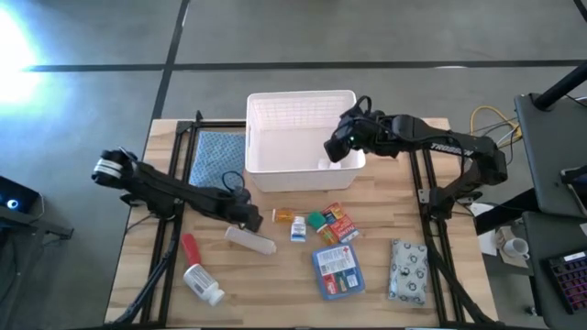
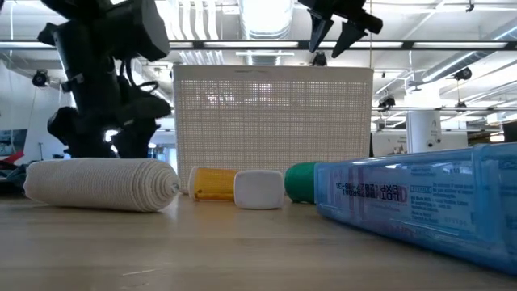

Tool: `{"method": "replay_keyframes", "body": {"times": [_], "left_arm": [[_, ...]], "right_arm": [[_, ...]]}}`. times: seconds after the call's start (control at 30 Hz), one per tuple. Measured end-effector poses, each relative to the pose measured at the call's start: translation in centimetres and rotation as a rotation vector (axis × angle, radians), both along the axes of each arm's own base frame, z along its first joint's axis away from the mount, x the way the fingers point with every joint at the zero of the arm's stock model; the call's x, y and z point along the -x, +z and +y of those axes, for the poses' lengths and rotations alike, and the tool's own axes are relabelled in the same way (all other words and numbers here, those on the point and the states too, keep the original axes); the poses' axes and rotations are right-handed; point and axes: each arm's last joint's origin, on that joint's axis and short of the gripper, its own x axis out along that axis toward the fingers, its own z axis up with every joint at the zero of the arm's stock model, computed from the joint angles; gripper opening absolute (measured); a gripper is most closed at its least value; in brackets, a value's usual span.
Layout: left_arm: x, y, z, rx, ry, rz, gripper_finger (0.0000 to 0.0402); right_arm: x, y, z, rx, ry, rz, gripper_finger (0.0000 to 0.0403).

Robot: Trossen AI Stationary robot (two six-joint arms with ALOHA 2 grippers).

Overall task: Pick & place medical supplies in basket/bin
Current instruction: Put the white rolled gauze into the white bin

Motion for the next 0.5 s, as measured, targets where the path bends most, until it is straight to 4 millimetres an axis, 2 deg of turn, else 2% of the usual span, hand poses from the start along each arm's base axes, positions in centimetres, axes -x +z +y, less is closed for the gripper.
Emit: {"method": "replay_keyframes", "body": {"times": [0.23,0.5], "left_arm": [[-0.3,-1.3,0.0,-0.015,-0.001,0.059,0.0229],[-0.3,-1.4,0.0,-0.037,-0.071,0.075,0.0158]], "right_arm": [[0.2,-0.1,0.2,-0.013,-0.019,0.009,0.0295],[0.1,-0.1,0.4,-0.013,-0.014,0.008,0.0294]]}}
